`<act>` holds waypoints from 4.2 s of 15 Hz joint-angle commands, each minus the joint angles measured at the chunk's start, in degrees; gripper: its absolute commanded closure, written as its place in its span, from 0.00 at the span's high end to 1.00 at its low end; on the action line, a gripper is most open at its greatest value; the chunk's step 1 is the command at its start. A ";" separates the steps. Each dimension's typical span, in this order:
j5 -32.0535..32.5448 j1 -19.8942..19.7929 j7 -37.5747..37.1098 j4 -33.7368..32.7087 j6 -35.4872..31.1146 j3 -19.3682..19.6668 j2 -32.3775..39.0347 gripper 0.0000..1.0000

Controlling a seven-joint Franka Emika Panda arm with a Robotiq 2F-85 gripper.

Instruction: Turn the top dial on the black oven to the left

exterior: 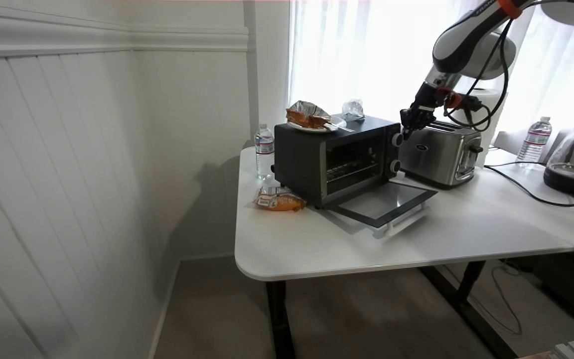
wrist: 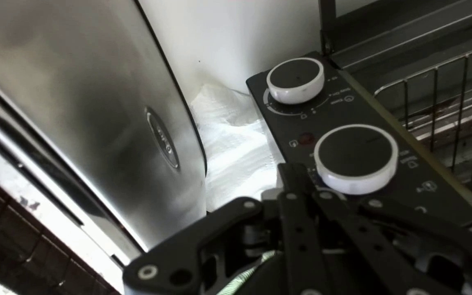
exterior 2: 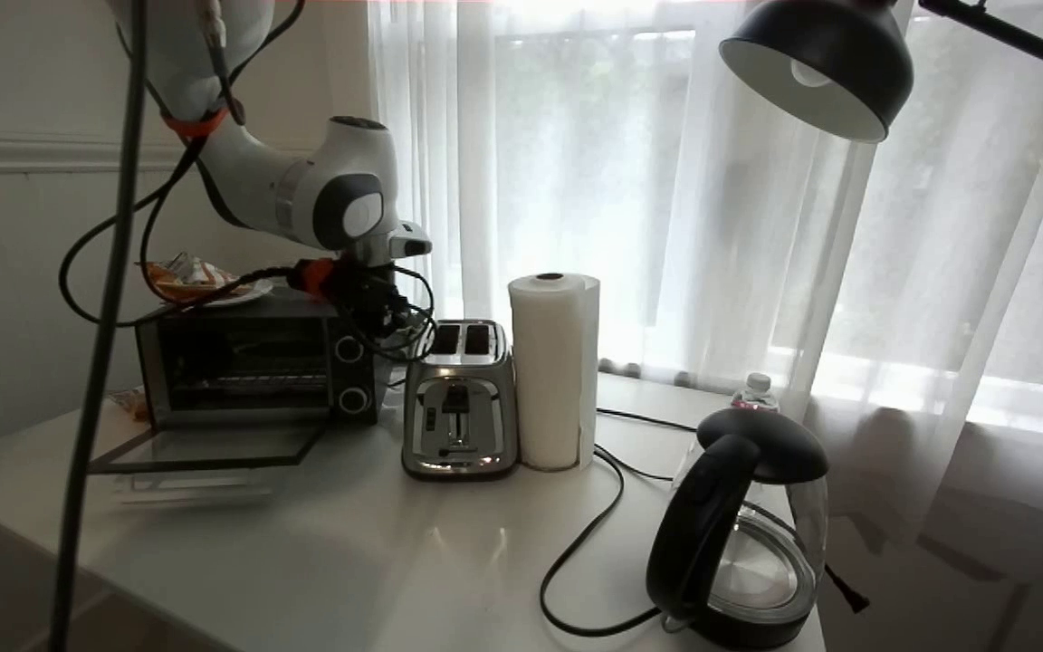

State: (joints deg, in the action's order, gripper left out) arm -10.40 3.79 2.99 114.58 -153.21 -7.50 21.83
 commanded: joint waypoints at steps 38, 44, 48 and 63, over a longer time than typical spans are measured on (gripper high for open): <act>-11.03 -3.76 7.59 -4.04 13.45 -4.22 -1.38 0.00; -11.79 -3.33 7.82 -3.58 14.40 -4.79 -1.45 0.00; -11.45 -2.98 7.50 -3.11 13.97 -4.68 -1.00 0.00; -11.21 -2.88 6.82 -2.31 14.19 -5.11 -1.74 0.00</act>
State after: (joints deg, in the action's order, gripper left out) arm -20.24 1.11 9.30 110.91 -139.96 -12.76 22.50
